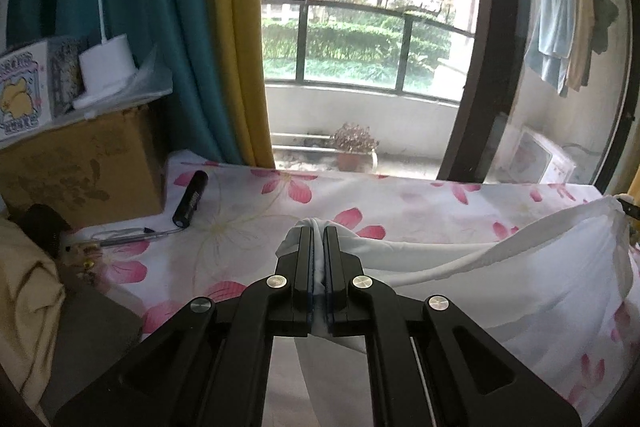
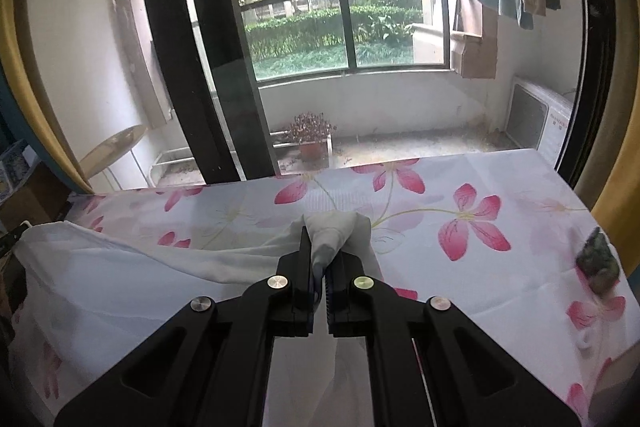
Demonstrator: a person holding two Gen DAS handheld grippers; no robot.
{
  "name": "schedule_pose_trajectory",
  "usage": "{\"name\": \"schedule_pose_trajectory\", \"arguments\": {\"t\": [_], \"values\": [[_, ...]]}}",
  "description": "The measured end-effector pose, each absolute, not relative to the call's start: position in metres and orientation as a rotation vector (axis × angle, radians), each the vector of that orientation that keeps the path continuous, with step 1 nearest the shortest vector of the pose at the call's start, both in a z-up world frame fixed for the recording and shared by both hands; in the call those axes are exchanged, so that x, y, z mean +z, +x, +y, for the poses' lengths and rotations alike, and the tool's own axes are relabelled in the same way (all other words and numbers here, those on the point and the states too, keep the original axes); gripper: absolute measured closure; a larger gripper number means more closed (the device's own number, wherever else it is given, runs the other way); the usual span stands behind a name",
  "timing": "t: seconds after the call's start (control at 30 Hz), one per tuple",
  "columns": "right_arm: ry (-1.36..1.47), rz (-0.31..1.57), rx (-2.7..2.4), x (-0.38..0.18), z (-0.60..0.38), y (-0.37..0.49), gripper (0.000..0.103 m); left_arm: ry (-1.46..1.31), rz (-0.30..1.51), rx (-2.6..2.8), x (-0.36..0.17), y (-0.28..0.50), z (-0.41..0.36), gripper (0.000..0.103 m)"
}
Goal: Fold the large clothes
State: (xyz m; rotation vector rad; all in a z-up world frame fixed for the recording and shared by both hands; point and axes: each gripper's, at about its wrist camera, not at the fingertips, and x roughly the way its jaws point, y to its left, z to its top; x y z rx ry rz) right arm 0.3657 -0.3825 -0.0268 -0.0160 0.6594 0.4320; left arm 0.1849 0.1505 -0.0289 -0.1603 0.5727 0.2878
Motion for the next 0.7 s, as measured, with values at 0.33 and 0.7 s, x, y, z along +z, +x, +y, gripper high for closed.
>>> {"name": "schedule_pose_trajectory", "arguments": {"t": [0.33,0.7], "values": [[-0.036,0.718,0.399,-0.054,-0.363,0.399,0.099,-0.201,0.669,0.297,-0.064,0.217,0.166,0.098],[-0.148,0.764,0.238,-0.061,-0.368,0.399,0.048,-0.193,0.668,0.362,-0.056,0.215,0.169,0.061]]}}
